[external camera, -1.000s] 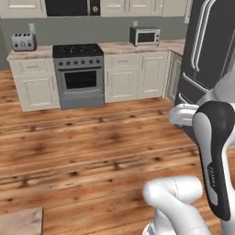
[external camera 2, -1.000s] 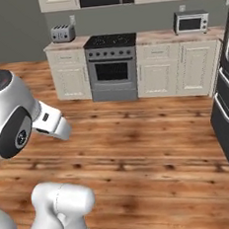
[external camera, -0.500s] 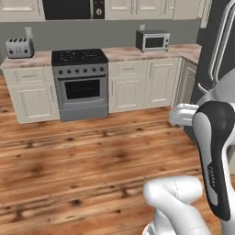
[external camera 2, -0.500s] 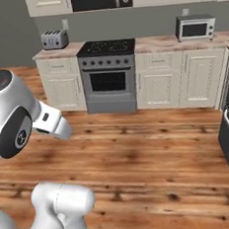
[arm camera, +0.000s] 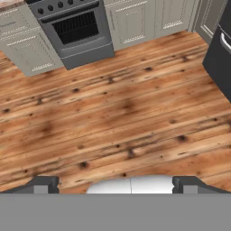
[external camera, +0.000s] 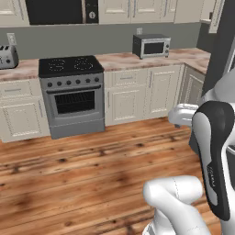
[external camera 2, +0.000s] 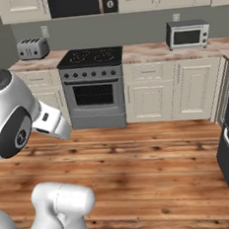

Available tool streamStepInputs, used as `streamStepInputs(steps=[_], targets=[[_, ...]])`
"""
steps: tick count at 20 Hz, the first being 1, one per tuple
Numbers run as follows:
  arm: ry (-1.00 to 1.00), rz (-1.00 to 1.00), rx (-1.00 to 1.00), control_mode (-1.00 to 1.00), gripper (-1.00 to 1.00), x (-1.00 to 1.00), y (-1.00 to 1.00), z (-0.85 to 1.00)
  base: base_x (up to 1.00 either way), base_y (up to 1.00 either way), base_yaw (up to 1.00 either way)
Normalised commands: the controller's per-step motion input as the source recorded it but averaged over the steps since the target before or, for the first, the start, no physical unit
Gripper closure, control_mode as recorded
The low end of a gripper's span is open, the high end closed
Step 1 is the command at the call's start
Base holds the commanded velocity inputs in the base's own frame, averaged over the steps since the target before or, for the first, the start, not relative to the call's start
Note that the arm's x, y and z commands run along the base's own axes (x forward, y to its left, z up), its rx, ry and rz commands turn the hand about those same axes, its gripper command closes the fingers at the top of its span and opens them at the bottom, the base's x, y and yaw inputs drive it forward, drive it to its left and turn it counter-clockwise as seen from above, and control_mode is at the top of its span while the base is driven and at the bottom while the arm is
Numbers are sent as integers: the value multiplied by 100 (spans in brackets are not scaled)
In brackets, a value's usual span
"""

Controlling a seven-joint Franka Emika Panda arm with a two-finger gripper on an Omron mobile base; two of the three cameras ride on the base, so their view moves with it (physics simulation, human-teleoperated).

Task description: Retrieve the tupperware and aluminum foil from the cabinet and place them on the dining counter near the plate with fishs to prepare for storing leftovers.

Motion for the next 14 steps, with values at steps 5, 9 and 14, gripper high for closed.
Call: streamStepInputs(steps=[5,9,14], targets=[[0,0,0,100,-100,0,0,0,100,-19,-21],[0,0,0,100,-100,0,0,0,100,-14,-23],[0,0,0,100,-100,0,0,0,100,-20,-28]])
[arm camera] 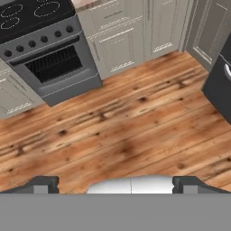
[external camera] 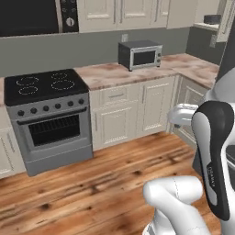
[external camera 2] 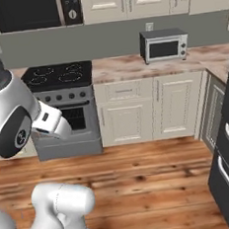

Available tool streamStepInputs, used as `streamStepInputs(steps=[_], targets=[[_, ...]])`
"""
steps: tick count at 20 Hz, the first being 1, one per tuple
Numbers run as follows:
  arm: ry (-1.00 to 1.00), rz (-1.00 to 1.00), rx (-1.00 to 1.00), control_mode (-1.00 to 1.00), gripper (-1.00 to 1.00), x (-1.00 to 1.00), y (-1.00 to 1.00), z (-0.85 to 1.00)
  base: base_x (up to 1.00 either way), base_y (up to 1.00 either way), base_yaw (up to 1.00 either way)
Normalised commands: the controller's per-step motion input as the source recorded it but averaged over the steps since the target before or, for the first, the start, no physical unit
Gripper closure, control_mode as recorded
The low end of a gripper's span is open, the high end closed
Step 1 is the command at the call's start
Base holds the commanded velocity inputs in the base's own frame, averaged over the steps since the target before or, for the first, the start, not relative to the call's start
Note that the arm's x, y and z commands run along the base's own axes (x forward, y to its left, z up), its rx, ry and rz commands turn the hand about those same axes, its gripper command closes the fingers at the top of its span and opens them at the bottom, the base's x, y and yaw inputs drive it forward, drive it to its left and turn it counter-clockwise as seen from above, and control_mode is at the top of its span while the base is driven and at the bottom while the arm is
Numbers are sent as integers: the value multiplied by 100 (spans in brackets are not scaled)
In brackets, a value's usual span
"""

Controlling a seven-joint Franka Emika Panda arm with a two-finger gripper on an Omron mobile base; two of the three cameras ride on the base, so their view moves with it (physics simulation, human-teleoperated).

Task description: Retrieve the tupperware and aluminum foil from the cabinet and place them on the dining counter near the plate with fishs to prepare for storing leftovers.

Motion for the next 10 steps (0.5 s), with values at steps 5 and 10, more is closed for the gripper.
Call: streamStepInputs(steps=[5,10], targets=[[0,0,0,100,-100,0,0,0,100,-17,-34],[0,0,0,100,-100,0,0,0,100,-2,-36]])
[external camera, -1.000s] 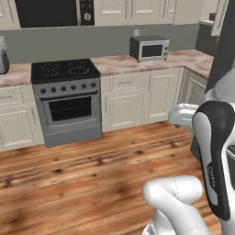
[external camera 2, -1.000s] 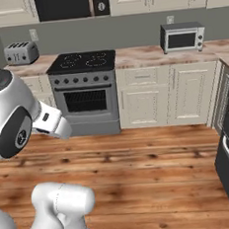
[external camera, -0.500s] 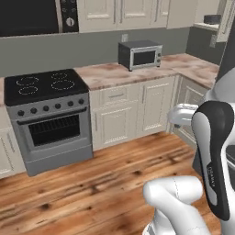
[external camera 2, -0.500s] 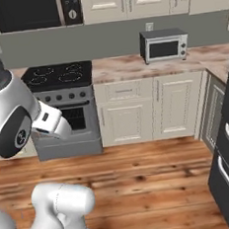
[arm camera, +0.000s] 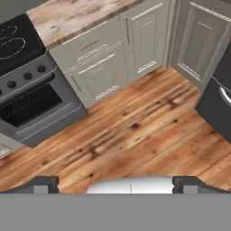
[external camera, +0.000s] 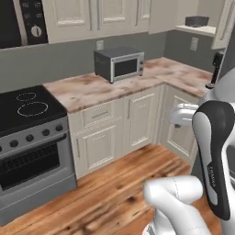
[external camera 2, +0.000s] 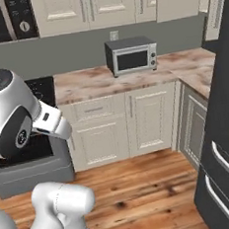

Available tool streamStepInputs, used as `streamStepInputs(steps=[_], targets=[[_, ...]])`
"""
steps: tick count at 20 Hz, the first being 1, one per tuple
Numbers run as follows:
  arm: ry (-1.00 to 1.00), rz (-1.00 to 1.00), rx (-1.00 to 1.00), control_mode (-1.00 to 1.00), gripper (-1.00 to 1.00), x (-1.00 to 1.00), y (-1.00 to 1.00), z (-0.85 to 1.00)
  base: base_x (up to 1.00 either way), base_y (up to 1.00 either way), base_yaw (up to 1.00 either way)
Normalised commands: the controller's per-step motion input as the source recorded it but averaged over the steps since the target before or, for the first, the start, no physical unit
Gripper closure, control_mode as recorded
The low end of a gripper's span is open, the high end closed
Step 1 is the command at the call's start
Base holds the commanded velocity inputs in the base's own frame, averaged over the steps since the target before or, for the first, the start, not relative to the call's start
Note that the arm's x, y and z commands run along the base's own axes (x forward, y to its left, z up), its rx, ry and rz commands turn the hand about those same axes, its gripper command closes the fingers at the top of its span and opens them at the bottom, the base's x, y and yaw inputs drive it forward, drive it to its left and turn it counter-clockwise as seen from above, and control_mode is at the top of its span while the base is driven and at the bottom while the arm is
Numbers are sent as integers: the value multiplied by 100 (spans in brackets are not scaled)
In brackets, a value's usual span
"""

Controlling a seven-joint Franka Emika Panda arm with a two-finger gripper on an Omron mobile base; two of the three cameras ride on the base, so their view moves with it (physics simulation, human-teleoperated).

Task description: Retrieve the tupperware and aluminum foil from the cabinet and place them on the dining counter near the plate with fishs to prepare for storing leftovers.

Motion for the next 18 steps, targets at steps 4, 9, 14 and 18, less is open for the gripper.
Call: streamStepInputs(steps=[4,9,14,18], targets=[[0,0,0,100,-100,0,0,0,100,0,-35],[0,0,0,100,-100,0,0,0,83,0,-34],[0,0,0,100,-100,0,0,0,67,0,-33],[0,0,0,100,-100,0,0,0,69,0,-34]])
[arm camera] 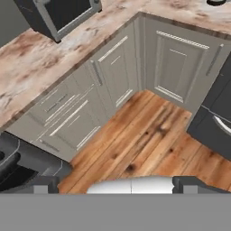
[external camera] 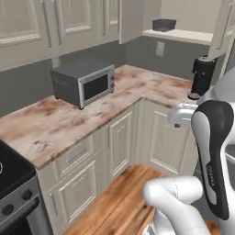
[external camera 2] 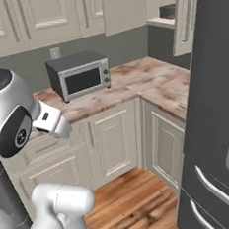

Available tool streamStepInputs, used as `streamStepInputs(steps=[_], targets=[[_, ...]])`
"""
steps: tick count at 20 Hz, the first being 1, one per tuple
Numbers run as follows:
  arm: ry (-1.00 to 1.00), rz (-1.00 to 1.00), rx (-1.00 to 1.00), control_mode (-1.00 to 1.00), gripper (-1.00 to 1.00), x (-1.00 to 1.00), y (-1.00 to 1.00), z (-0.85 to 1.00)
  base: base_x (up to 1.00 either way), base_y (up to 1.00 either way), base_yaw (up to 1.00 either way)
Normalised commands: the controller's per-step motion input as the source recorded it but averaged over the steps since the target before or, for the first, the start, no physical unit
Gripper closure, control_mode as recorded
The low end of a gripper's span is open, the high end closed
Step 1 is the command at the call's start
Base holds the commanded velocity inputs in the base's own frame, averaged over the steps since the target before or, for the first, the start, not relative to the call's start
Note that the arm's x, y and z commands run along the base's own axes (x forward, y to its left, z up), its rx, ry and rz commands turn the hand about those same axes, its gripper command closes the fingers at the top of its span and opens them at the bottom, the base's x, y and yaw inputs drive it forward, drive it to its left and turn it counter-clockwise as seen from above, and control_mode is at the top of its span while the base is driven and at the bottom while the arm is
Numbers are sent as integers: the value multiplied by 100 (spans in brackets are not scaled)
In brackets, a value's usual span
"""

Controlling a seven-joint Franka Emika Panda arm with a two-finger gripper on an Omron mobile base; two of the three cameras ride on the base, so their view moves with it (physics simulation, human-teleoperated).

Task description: Retrieve the tupperware and aluminum foil from the cabinet and place them on the dining counter near the plate with fishs to prepare for storing leftovers.

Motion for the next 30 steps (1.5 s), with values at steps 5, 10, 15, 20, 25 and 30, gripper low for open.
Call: streamStepInputs(steps=[5,10,15,20,25,30], targets=[[0,0,0,100,-100,0,0,0,73,5,-35],[0,0,0,100,-100,0,0,0,84,9,-36],[0,0,0,100,-100,0,0,0,84,22,-36],[0,0,0,100,-100,0,0,0,75,21,-35],[0,0,0,100,-100,0,0,0,57,11,-36],[0,0,0,100,-100,0,0,0,54,27,-38]])
